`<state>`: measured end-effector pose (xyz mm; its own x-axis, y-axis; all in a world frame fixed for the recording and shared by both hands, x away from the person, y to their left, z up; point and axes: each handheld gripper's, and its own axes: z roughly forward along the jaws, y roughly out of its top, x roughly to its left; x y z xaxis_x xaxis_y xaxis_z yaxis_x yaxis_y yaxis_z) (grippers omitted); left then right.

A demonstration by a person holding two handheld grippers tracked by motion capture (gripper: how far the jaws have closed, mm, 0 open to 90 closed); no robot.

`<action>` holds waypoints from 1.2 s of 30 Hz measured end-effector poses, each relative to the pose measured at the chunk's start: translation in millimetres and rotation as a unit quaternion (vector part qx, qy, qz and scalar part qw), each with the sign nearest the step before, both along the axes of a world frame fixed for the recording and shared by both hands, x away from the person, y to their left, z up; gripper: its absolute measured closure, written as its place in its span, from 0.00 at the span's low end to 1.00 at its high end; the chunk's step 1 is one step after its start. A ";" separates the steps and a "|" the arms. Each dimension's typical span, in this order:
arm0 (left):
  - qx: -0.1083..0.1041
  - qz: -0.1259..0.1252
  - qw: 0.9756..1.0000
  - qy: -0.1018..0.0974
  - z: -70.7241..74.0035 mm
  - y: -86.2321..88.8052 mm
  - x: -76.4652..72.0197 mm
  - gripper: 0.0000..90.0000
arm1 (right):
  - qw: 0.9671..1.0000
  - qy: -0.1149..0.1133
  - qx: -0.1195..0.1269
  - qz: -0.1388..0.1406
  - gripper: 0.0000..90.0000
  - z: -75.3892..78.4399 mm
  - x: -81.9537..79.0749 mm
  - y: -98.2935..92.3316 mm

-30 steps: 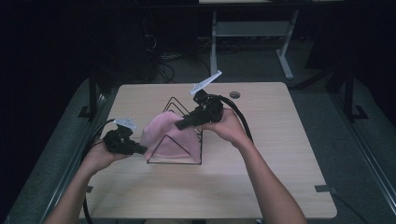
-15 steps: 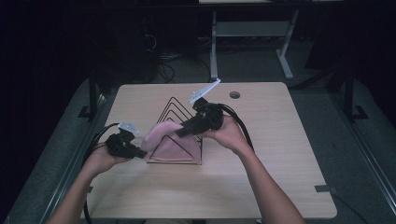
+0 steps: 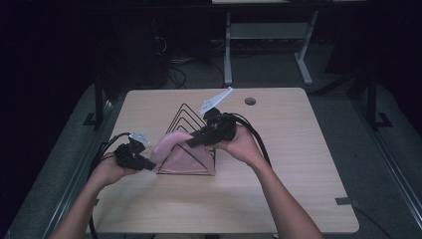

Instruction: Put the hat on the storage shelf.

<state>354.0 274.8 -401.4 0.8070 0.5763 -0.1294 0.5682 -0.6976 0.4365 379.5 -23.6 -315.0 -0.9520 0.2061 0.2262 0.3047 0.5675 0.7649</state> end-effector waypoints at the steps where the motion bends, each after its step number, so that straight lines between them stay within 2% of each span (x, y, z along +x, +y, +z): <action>1: 0.003 -0.001 1.000 0.000 -0.4 -0.3 0.1 0.93 | 1.000 0.003 -0.001 0.001 0.76 -0.7 -0.6 -0.1; 4: 0.008 -0.001 1.000 0.001 -1.6 -1.1 0.3 0.93 | 1.000 -0.005 0.011 -0.001 0.77 -0.1 -3.1 -3.8; 5: 0.010 -0.002 1.000 0.001 -2.1 -1.3 0.5 0.93 | 1.000 -0.006 0.015 -0.002 0.81 -0.2 -3.2 -5.1; 7: 0.011 -0.003 1.000 0.002 -3.0 -1.6 1.2 0.93 | 1.000 -0.009 0.015 0.000 0.86 -2.0 -3.6 -6.5; 9: 0.017 -0.006 1.000 0.000 -3.6 -1.9 1.4 0.93 | 1.000 -0.006 0.005 0.003 0.91 -4.8 -4.4 -5.8; 11: 0.024 -0.006 1.000 -0.002 -4.9 -2.4 0.9 0.93 | 1.000 -0.010 0.001 0.004 0.92 -7.4 -5.9 -4.3; 15: 0.032 -0.007 0.999 -0.005 -5.9 -2.6 1.1 0.94 | 1.000 0.003 0.007 0.003 0.92 -11.4 -4.7 -4.3; 20: 0.035 -0.010 0.999 0.001 -6.7 -3.0 1.5 0.94 | 1.000 0.008 0.008 0.006 0.92 -12.9 -3.2 -4.4; 29: 0.013 -0.004 1.000 -0.008 -1.6 -2.4 -2.0 0.85 | 1.000 0.018 0.024 0.003 0.87 -16.1 -3.3 -12.0; 32: 0.008 -0.004 1.000 -0.011 0.4 -0.8 -3.2 0.79 | 0.999 0.019 0.026 0.005 0.81 -15.8 -4.1 -12.8; 36: 0.003 -0.002 1.000 -0.014 1.6 0.7 -5.2 0.72 | 0.999 0.020 0.035 -0.006 0.71 -15.3 -6.5 -16.8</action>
